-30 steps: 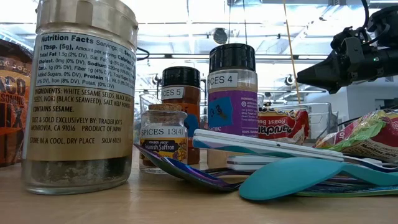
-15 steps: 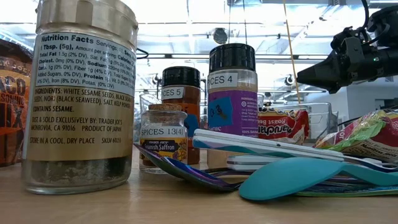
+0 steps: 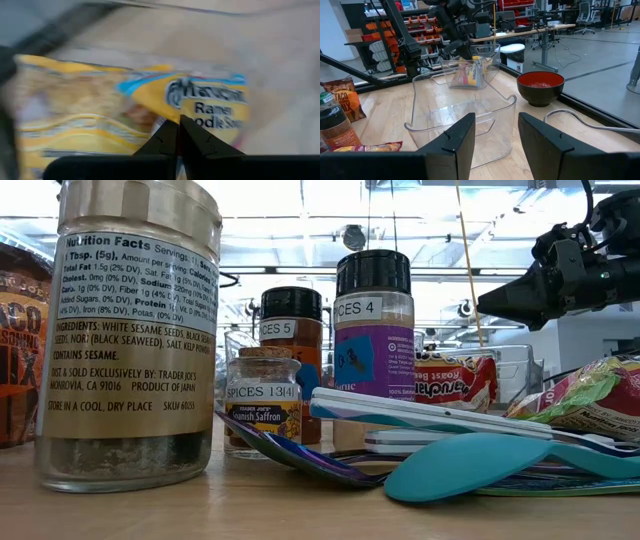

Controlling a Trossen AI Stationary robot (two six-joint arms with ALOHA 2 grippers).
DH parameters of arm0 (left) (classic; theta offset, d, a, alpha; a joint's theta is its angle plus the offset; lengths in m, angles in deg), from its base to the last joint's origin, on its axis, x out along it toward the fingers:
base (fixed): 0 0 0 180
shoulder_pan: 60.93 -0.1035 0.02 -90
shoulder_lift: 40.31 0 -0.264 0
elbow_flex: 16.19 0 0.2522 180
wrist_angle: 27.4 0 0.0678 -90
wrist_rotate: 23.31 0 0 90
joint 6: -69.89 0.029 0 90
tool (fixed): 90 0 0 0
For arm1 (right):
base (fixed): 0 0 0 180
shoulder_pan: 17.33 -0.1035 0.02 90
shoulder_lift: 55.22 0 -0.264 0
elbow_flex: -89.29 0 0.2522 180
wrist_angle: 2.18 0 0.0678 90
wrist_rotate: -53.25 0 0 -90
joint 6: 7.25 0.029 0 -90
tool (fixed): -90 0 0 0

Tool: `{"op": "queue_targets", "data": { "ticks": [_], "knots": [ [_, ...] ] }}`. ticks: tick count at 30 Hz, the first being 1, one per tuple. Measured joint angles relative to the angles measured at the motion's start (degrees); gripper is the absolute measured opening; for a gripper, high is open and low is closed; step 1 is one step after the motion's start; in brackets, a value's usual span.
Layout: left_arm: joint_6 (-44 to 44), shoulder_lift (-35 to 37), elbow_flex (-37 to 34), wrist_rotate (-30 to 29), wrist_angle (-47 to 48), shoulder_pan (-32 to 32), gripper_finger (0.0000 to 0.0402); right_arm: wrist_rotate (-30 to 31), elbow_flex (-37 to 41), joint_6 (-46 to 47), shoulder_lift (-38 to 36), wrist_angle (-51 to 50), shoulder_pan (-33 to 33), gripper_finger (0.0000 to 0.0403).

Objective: Pick & Place Food Item
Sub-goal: Put the blue noodle pack into the left transparent bin

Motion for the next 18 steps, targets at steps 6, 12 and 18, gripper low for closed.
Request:
{"op": "queue_targets", "data": {
  "ticks": [6,12,18],
  "knots": [
    [-0.2,0.0,0.0,-4.1,0.1,0.0,0.0012,0.0,0.0,0.0,0.0,0.0,0.0,0.0141],
    [-0.3,0.0,0.0,-4.3,0.1,0.0,0.0034,0.0,0.0,0.0,0.0,0.0,0.0,0.0141],
    [2.8,0.0,0.0,-4.5,0.1,0.0,0.0097,0.0,0.0,0.0,0.0,0.0,0.0,0.0141]
  ]
}}
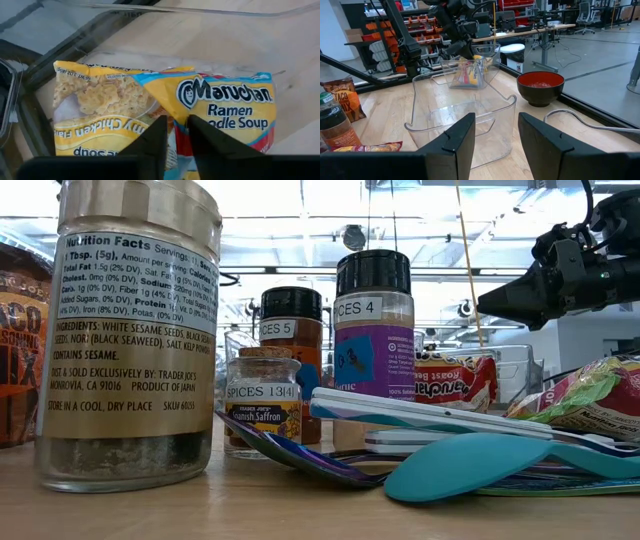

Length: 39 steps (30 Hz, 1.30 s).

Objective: Pick & Place Food Item
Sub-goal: Put the blue noodle pack into the left transparent bin

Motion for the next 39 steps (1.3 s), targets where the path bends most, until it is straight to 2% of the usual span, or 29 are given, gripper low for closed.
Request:
{"op": "queue_targets", "data": {
  "ticks": [6,9,12,33,39],
  "knots": [
    [2.7,0.0,0.0,-6.2,0.4,0.0,0.0159,0.0,0.0,0.0,0.0,0.0,0.0,0.0141],
    [2.8,0.0,0.0,-9.6,0.5,0.0,0.0177,0.0,0.0,0.0,0.0,0.0,0.0,0.0141],
    [2.8,0.0,0.0,-10.7,0.5,0.0,0.0186,0.0,0.0,0.0,0.0,0.0,0.0,0.0141],
    [2.8,0.0,-7.8,-10.3,-7.7,2.6,0.0189,0.0,0.0,0.0,0.0,0.0,0.0,0.0141],
    [4.0,0.1,-8.1,-10.3,-7.0,2.6,0.0189,0.0,0.0,0.0,0.0,0.0,0.0,0.0141]
  ]
}}
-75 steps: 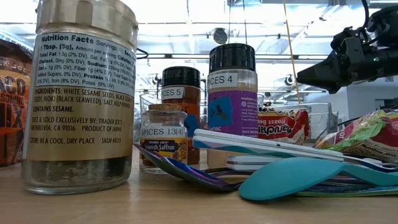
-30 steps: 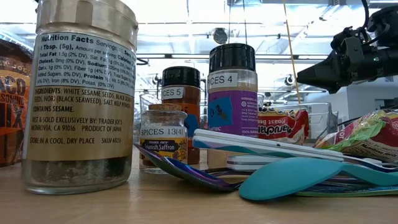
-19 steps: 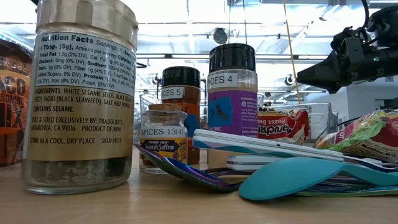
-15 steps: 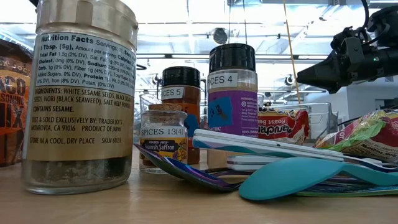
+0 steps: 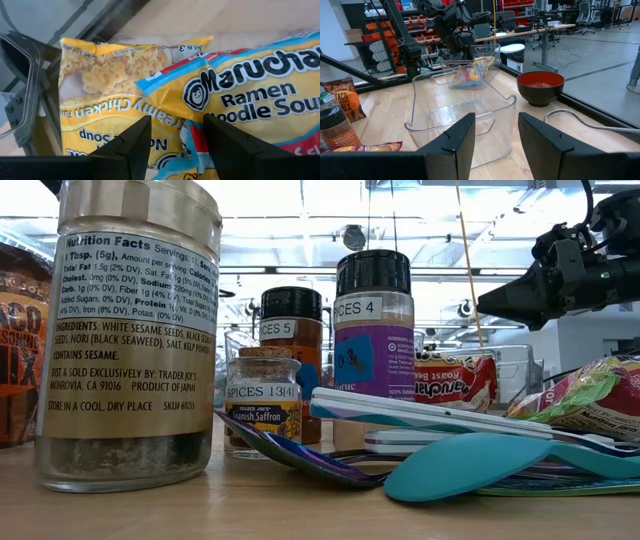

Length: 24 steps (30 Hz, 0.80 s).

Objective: Pick & Place Food Item
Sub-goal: Put the blue noodle pack into the left transparent bin, then put the orange noodle pack into the left transparent bin

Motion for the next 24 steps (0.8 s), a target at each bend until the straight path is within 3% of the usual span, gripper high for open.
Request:
{"op": "queue_targets", "data": {
  "ticks": [13,17,20,24],
  "knots": [
    [-0.3,6.1,8.1,1.7,3.3,0.5,0.0189,0.0,0.0,0.0,0.0,0.0,0.0,0.0141],
    [-2.2,9.8,10.1,10.4,2.4,1.8,0.0189,0.0,0.0,0.0,0.0,0.0,0.0,0.0141],
    [-3.1,15.5,8.3,19.8,-6.6,2.8,0.0189,0.0,0.0,0.0,0.0,0.0,0.0,0.0141],
    [-4.4,26.0,3.9,23.0,-15.5,5.5,0.0189,0.0,0.0,0.0,0.0,0.0,0.0,0.0141]
  ]
}}
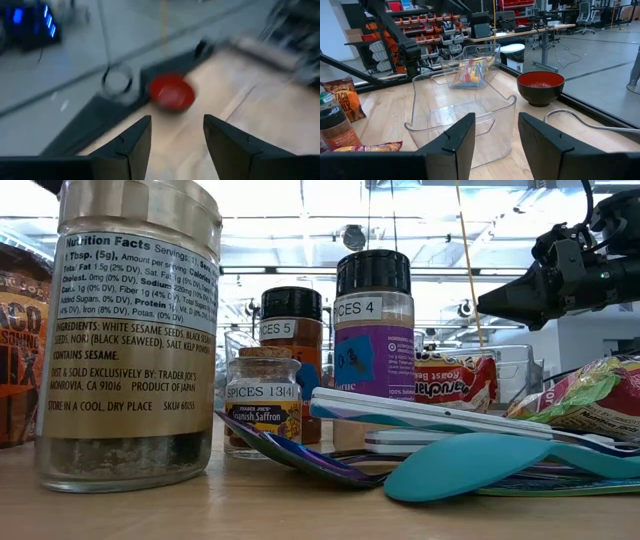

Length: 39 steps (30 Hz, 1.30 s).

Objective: Pick & Place Food Item
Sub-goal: Put the orange noodle pack into the left transparent bin

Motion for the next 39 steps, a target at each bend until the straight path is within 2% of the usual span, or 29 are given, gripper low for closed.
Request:
{"op": "queue_targets", "data": {
  "ticks": [6,11,14,17,20,27,29,32,33,34,37,39],
  "knots": [
    [-0.8,14.7,-3.9,6.2,-0.6,7.6,0.0189,0.0,0.0,0.0,0.0,0.0,0.0,0.0141],
    [-0.4,22.4,-6.6,11.3,-1.1,14.3,0.0189,0.0,0.0,0.0,0.0,0.0,0.0,0.0141],
    [0.8,27.0,-11.0,12.5,-5.8,17.2,0.0189,0.0,0.0,0.0,0.0,0.0,0.0,0.0141],
    [-0.4,31.5,-16.6,10.1,-12.1,18.8,0.0189,0.0,0.0,0.0,0.0,0.0,0.0,0.0141],
    [-0.4,34.7,-20.4,6.3,-14.3,19.0,0.0189,0.0,0.0,1.6,0.0,0.6,0.0,0.0141],
    [0.2,38.4,-21.3,-6.6,-13.3,19.0,0.0189,0.0,0.0,17.5,0.0,9.7,0.0,0.0141],
    [-1.4,38.5,-21.3,-6.8,-13.1,19.0,0.0189,0.8,0.0,18.0,0.0,12.1,0.0,0.0141],
    [-0.7,38.3,-21.3,-3.3,-12.6,19.0,0.0189,4.6,0.0,17.7,0.0,16.7,0.0,0.0141],
    [0.5,38.0,-21.3,-2.3,-11.9,19.0,0.0189,4.3,0.0,17.6,0.0,18.4,0.0,0.0141],
    [2.4,37.5,-21.3,-1.8,-10.5,19.0,0.0189,1.5,0.0,17.9,0.2,20.2,-0.2,0.0141],
    [5.8,35.9,-21.4,-2.7,-8.3,19.0,0.0189,-10.9,0.0,20.3,2.9,27.3,-3.8,0.0141],
    [5.6,34.8,-21.3,-0.9,-9.3,19.0,0.0189,-12.2,-1.0,20.7,5.9,32.9,-8.3,0.0141]
  ]
}}
